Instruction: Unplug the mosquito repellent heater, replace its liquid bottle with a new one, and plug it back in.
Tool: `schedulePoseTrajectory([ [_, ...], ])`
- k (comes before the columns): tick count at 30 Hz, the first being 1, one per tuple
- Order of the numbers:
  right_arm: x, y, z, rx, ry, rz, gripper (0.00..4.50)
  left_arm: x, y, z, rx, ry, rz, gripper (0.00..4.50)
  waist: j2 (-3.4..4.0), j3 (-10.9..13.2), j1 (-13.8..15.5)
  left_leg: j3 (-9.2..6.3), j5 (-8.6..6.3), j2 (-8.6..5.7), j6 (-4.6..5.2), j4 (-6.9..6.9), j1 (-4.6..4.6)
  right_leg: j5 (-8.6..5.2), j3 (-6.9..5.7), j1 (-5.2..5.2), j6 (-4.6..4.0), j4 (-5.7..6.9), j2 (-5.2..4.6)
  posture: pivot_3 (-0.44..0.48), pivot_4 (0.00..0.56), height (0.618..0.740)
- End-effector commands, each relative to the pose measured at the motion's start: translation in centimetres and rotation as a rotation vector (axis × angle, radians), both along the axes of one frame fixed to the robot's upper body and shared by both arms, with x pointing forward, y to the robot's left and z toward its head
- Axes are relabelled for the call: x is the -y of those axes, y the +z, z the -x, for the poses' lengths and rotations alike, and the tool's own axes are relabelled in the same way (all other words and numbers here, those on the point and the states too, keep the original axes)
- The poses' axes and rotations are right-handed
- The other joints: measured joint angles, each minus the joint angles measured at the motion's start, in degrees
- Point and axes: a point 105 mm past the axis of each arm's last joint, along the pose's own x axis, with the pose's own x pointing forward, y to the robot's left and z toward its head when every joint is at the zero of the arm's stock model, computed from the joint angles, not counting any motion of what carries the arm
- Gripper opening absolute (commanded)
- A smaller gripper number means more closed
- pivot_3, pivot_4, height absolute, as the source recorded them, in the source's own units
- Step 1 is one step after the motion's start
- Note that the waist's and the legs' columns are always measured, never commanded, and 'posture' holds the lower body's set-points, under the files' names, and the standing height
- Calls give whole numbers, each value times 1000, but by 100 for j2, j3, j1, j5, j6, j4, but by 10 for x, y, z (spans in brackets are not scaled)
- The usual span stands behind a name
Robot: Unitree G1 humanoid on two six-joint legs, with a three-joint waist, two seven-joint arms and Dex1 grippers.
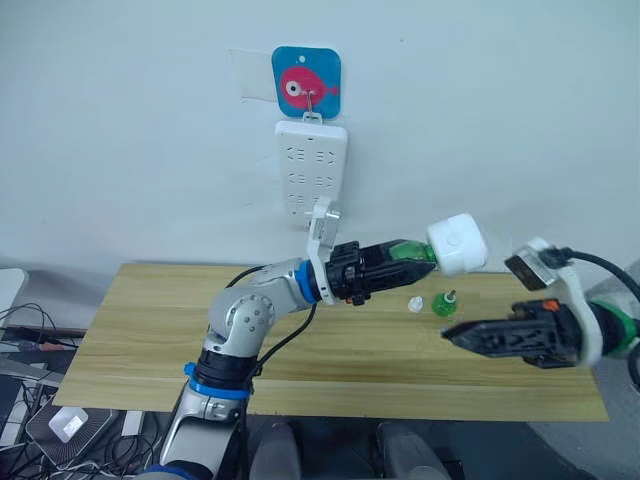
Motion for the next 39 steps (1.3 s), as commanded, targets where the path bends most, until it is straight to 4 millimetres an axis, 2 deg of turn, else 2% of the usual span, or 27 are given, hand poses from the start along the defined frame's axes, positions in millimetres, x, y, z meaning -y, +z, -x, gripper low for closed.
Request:
schedulePoseTrajectory([
  [1, 34, 11, -31, 93, -179, 23, 4131, -3, 10, 9, 22, -44, 25, 2260, -1, 1, -31, 1, 0, 0, 0, 2, 2, 2, 2, 2, 3, 0, 0, -143, 182, 740],
  [3, 54, 14, -53, 142, -290, 39, 3591, -6, 7, 13, 7, -63, 15, 2260, 0, 2, -50, 3, -1, -2, 4, 7, 6, 7, 6, 4, 12, 0, -1, -146, 182, 740],
  [6, 59, 16, -78, 205, -356, 41, 2514, -10, 5, 20, -7, -97, -1, 2260, -2, 6, -97, 10, -2, -3, 5, 5, 13, 8, 15, 3, 14, 0, -2, -147, 180, 740],
  [9, 53, 18, -94, 239, -369, 26, 1395, -11, 4, 25, -10, -120, -16, 2260, -1, 20, -97, 9, 2, 2, -2, -2, 14, 8, 16, 0, 14, -1, 4, -143, 179, 740],
  [13, 18, 22, -100, 246, -267, -55, 14, -12, 4, 29, -19, -132, -26, 2260, 3, 31, -64, 8, 4, 1, -5, -2, 4, 9, 13, -5, 13, -3, 2, -122, 180, 740],
  [17, -4, 24, -82, 227, -141, -79, 14, -13, 4, 29, -24, -119, -26, 2260, 3, 34, -9, 2, 4, -1, -6, -1, -3, 9, 6, -5, 13, -3, -1, -115, 180, 740],
  [18, -6, 23, -80, 224, -129, -77, 14, -13, 4, 29, -25, -117, -24, 2260, 3, 35, 7, 1, 4, -3, -6, 0, -4, 9, 3, -6, 13, -3, -4, -115, 179, 740],
  [24, -16, 22, -34, 153, 45, -105, 14, -15, 5, 21, -24, -80, -19, 2260, 1, 36, 92, 2, 4, -15, -4, 2, -5, 9, 1, -5, 14, -4, -17, -122, 179, 740],
  [27, -18, 25, -19, 135, 85, -125, 14, -15, 5, 17, -29, -63, -16, 2260, -1, 37, 91, 4, 2, -16, -2, 4, -5, 9, 3, -5, 14, -2, -18, -126, 183, 740],
  [31, -24, 33, -11, 130, 95, -156, 14, -16, 4, 15, -30, -56, -20, 2260, -4, 39, 78, 4, -7, -16, 15, 5, -5, 9, 4, -4, 15, -2, -18, -136, 185, 740],
  [35, -28, 49, -6, 163, 151, -204, 14, -17, 1, 13, -28, -50, -36, 2260, -5, 41, 53, 4, -7, -16, 15, 4, -5, 9, 4, -6, 15, -2, -17, -144, 187, 740],
  [39, -36, 67, -13, 234, 178, -261, 14, -16, -1, 12, -28, -50, -41, 2260, -5, 42, 31, 4, -7, -16, 14, 5, -4, 9, 4, -6, 15, -2, -18, -150, 186, 740],
])
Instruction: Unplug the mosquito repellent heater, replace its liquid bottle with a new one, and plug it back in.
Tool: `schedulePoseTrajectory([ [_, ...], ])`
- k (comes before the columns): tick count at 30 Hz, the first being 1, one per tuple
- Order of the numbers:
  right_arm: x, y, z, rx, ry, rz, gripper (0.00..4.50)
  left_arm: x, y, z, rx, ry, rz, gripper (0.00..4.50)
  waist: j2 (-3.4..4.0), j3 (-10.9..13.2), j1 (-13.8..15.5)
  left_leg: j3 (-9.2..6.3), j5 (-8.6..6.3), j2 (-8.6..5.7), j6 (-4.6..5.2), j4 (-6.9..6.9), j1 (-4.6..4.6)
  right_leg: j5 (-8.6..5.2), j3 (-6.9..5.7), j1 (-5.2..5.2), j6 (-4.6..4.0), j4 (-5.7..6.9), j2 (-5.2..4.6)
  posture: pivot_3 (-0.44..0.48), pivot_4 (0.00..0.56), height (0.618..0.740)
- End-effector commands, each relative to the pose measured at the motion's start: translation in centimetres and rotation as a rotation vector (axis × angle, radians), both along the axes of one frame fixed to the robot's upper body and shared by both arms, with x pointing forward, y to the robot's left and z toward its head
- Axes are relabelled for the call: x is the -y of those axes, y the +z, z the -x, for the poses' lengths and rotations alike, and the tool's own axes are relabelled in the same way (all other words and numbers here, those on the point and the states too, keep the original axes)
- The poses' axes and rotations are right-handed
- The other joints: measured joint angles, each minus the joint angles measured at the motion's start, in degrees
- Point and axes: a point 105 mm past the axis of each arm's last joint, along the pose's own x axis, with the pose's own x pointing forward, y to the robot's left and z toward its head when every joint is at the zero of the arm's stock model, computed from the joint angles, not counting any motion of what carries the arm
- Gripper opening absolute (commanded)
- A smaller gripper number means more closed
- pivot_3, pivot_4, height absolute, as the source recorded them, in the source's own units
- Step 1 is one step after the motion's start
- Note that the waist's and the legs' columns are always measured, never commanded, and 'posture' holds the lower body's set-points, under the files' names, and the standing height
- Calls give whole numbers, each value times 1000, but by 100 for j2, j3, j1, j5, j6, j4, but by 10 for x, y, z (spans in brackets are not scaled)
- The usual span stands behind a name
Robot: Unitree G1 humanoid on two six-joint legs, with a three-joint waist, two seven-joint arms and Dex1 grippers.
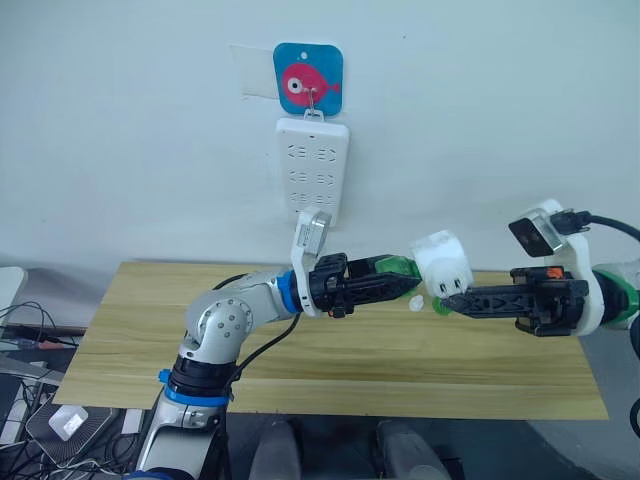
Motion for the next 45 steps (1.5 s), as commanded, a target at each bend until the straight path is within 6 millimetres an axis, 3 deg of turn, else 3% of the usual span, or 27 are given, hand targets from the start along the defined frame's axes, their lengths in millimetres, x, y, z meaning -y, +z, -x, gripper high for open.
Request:
schedulePoseTrajectory([
  [1, -11, 29, -7, 108, 27, -95, 14, 1, 8, 2, 44, -12, 22, 2260, -1, 1, -34, 0, 0, 0, 0, 1, 0, 0, 0, -1, 0, 0, 0, -151, 186, 740],
  [5, -23, 45, -30, 173, -49, -134, 14, 2, 6, 4, 46, -24, 13, 2260, -11, 9, -103, -3, 2, 1, -4, -2, 0, 0, -2, -1, 0, -1, 0, -154, 187, 740],
  [8, -29, 46, -45, 188, -126, -96, 14, 3, 6, 5, 45, -29, 11, 2260, -10, 17, -104, -4, 8, 0, -13, -2, -5, 0, -2, -3, 0, -1, -2, -155, 188, 740],
  [11, -31, 37, -60, 194, -204, -27, 14, 4, 6, 9, 47, -49, 8, 2260, -12, 19, -100, -5, 8, 0, -14, -4, -9, 0, -3, -5, 1, -5, -4, -150, 190, 740],
  [17, -19, -6, -72, 242, -249, 196, 14, 1, 7, 14, 39, -73, 12, 2260, -7, 24, -94, -5, 9, 1, -16, -5, -8, -1, -5, -8, 1, -2, -5, -138, 197, 740],
  [20, -13, -26, -67, 244, -218, 253, 14, 0, 8, 15, 36, -70, 16, 2260, -8, 25, -88, -5, 10, 0, -17, -6, -8, -1, -7, -9, 1, -3, -5, -126, 201, 740],
  [26, -8, -40, -41, 211, -111, 268, 14, -3, 11, 10, 29, -39, 25, 2260, -4, 39, -81, -3, 10, 0, -18, -5, -8, -1, -5, -7, 1, -2, -6, -126, 204, 740],
  [36, -7, -38, -16, 163, -13, 246, 14, -2, 11, 4, 29, -28, 24, 2260, -8, 43, -88, -5, 9, -2, -15, -5, -6, -1, -5, -5, 1, -2, -6, -145, 203, 740],
  [40, -9, -31, 6, 111, 83, 189, 14, -2, 9, -4, 42, 14, 11, 2260, -9, 46, -87, -4, 8, -4, -15, -5, -7, -1, -5, -4, 2, -3, -8, -146, 201, 740],
  [45, -14, -25, 14, 88, 116, 145, 14, 0, 8, -6, 45, 28, 12, 2260, -9, 46, -90, -3, 5, -5, -9, -4, -6, -1, -3, -4, 2, -3, -8, -146, 201, 740],
])
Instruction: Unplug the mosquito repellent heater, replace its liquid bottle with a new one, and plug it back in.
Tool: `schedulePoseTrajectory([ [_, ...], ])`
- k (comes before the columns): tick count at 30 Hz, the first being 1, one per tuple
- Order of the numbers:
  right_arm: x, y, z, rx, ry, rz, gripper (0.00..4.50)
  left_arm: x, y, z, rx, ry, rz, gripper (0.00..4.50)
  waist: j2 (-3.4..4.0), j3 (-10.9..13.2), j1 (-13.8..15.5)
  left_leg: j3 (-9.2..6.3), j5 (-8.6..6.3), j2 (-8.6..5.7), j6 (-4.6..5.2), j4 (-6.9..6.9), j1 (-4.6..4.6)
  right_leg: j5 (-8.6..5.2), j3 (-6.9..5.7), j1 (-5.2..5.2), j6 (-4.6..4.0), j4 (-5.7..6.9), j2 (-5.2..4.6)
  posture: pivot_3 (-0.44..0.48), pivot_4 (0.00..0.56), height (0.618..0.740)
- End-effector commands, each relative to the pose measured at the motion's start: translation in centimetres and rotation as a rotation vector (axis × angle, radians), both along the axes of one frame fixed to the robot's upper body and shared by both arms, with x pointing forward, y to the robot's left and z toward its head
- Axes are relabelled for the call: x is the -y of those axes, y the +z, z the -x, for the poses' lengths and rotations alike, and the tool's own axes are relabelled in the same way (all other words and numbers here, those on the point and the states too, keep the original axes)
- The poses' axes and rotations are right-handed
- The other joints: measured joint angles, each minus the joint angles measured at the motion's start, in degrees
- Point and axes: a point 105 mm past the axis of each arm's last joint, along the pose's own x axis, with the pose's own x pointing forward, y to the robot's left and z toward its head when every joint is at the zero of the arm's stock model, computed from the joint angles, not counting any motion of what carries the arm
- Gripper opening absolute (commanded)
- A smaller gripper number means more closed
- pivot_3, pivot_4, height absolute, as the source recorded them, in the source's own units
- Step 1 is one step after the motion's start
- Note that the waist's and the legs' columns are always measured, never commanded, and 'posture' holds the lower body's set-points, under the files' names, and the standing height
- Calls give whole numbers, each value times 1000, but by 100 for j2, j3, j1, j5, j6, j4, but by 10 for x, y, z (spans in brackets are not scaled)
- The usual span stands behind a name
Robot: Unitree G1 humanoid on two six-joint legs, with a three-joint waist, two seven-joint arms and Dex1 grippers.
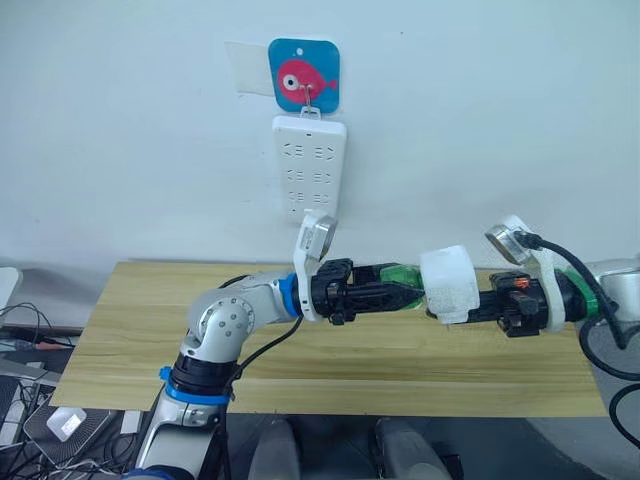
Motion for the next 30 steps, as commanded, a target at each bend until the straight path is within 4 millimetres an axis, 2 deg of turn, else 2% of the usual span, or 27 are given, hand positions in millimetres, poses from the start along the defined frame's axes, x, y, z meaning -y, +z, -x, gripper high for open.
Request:
schedulePoseTrajectory([
  [1, -14, 12, 23, 2, 132, -59, 14, -5, 1, -16, 29, 118, -5, 2260, 0, 0, -2, 0, -3, 0, 5, 0, 0, 0, 0, 0, 0, 0, 0, -146, 201, 740],
  [5, -8, 1, 11, 39, 52, 2, 14, -5, 1, -15, 30, 116, -4, 2260, -1, 0, 0, -2, -3, -1, 5, 0, 0, 0, -1, 0, 0, 0, 0, -143, 200, 740],
  [11, -15, 25, 24, -19, 135, -134, 14, -5, -3, -14, 39, 116, -23, 2260, 0, 3, -2, 0, 0, -1, 0, 0, -1, 0, -1, -1, 1, 0, -2, -142, 197, 740],
  [19, -23, 41, 31, -33, 167, -195, 14, -2, -9, -16, 58, 134, -45, 2260, 0, 3, -4, 0, -4, -1, 7, 0, 0, -1, -1, 0, 1, 0, -2, -145, 193, 740],
  [28, -25, 42, 30, -27, 163, -199, 14, -2, -10, -17, 58, 135, -47, 2260, -1, 3, -2, -1, -2, -1, 3, 0, -1, -1, -1, -1, 2, -1, -2, -145, 192, 740],
  [30, -26, 37, 29, 3, 147, -155, 14, -3, -10, -17, 41, 135, -43, 2260, 0, 3, -2, -1, -2, -1, 3, 0, -1, -1, -2, -1, 2, -1, -2, -146, 192, 740],
])
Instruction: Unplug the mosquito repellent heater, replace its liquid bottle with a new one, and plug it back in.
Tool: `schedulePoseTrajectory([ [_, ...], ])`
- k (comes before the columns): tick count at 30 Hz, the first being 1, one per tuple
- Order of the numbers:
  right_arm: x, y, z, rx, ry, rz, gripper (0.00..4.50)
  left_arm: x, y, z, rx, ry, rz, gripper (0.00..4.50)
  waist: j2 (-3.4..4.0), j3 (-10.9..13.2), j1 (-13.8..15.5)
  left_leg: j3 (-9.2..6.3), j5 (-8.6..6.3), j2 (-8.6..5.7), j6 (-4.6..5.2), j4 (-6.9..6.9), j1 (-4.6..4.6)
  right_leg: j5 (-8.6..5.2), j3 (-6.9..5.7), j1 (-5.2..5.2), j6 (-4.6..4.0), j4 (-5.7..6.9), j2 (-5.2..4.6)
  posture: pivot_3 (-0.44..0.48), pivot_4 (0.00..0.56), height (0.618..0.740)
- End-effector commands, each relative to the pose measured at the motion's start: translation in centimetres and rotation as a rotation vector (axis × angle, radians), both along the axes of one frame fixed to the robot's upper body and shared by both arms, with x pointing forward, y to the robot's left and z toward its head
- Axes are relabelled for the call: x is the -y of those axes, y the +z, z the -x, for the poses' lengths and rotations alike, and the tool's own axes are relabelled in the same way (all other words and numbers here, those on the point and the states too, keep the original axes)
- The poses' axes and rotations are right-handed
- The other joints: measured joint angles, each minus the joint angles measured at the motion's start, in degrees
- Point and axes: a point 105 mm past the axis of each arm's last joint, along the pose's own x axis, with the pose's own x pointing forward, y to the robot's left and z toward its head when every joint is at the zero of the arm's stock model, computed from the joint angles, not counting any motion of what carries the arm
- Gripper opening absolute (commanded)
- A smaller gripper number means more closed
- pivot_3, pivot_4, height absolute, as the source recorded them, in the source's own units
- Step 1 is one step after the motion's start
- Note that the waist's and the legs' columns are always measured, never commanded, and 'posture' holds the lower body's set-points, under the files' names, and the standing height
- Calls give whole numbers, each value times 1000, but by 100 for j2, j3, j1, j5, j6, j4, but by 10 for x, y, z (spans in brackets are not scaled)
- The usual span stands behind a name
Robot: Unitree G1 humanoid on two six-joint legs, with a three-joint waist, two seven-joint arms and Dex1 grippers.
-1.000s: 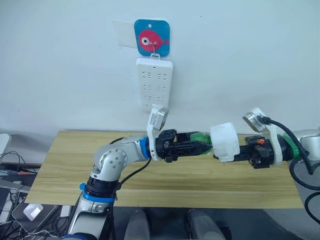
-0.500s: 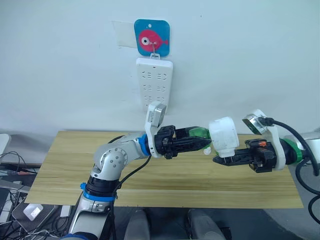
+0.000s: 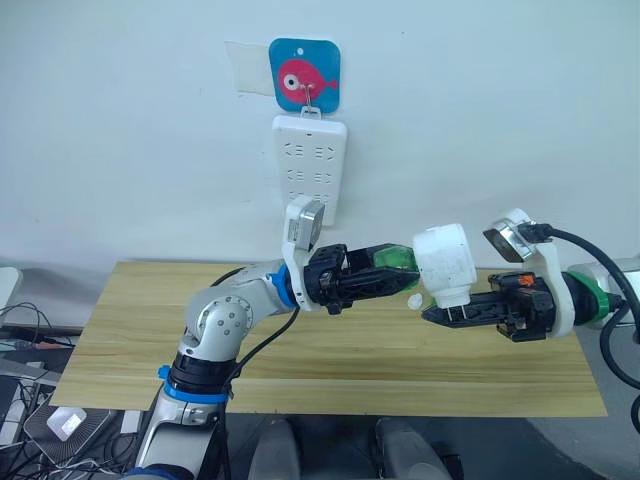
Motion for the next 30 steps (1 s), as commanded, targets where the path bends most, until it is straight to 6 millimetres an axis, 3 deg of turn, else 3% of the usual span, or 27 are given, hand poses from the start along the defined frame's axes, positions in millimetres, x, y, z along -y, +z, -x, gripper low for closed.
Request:
schedulePoseTrajectory([
  [1, -14, 12, 19, 134, 112, -7, 14, 1, -20, -12, -76, 81, -97, 2260, 0, 0, 1, 0, 0, 0, 0, 0, 0, 0, 0, 0, 0, 0, 0, -146, 192, 740],
  [3, -6, -18, 15, 272, 105, 179, 14, -2, -19, -10, -116, 52, -95, 2260, 1, 0, 14, -1, 0, 0, 0, -2, 0, -1, -1, -2, 1, 0, 0, -145, 194, 740],
  [5, 12, -44, -1, 520, 108, 332, 14, -9, -20, -7, -188, 14, -91, 2260, 0, 0, 44, -10, 0, -2, -1, -3, -1, -6, -11, -1, 10, -2, -2, -144, 196, 740],
  [8, 28, -62, -10, 739, 189, 413, 366, -17, -25, -6, -264, -2, -110, 2260, -2, 10, 10, -10, 5, -5, -10, 0, -1, -22, -16, -3, 38, -3, -10, -144, 198, 740],
  [9, 35, -64, -21, 873, 185, 431, 575, -23, -31, -7, -312, -6, -134, 2260, -1, 11, 7, -6, 6, -12, -10, 2, -1, -22, -13, -3, 39, 2, -17, -145, 200, 740],
  [14, 45, -52, -54, 1556, 243, 463, 2348, -47, -47, -6, -531, -48, -174, 2260, -7, 29, -69, -3, 5, -15, -7, 2, 28, -20, -5, 21, 36, 6, -18, -150, 203, 740],
  [20, 35, -45, -47, 1965, 363, 332, 4425, -58, -54, -9, -687, -58, -170, 2260, 9, 74, -49, -5, 7, -14, -12, 1, 28, -7, -12, 26, 13, 4, -22, -161, 205, 740],
  [25, 15, -34, -42, 2197, 367, 198, 4469, -59, -54, -11, -742, -73, -175, 2260, 15, 86, -40, -5, 8, -13, -13, 12, 41, -6, -14, 46, 12, 13, -28, -167, 206, 740],
  [30, 1, -41, -37, 2266, 434, 130, 4469, -52, -55, -4, -753, -116, -205, 2260, 15, 93, -42, -8, 8, -15, -13, 4, 100, -7, -10, 105, 13, 5, -31, -169, 207, 740],
])
